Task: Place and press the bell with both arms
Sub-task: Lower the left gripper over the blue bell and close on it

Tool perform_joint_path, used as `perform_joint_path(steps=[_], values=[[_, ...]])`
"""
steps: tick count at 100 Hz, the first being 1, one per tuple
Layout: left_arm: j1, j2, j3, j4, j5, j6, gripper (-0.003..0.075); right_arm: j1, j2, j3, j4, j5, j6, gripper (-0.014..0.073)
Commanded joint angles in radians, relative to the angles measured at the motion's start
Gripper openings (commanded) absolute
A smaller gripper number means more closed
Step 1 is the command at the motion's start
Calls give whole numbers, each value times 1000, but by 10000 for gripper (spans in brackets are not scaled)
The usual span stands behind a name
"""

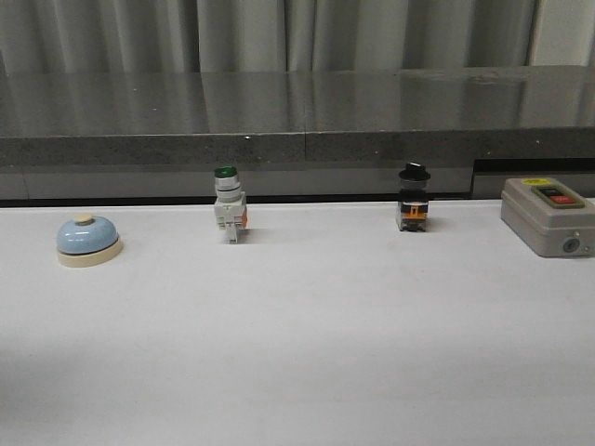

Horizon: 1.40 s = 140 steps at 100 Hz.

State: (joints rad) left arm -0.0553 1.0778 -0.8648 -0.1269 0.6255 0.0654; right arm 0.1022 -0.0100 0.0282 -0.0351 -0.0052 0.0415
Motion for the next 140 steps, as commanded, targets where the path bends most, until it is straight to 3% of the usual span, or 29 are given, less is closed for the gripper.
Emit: perform_joint_path(steps=[1, 35, 69, 140], values=[[0, 31, -65, -25, -54, 1, 652, -7, -14, -16, -3, -86, -2, -69], [-97, 345, -280, -6, -54, 24, 652, -7, -14, -16, -3, -86, -2, -69], [-102, 647, -454, -4, -56, 24, 652, -7, -14, -16, -3, -86, -2, -69], [-102, 913, -533, 0, -111, 24, 652, -7, -14, -16, -3, -86, -2, -69]])
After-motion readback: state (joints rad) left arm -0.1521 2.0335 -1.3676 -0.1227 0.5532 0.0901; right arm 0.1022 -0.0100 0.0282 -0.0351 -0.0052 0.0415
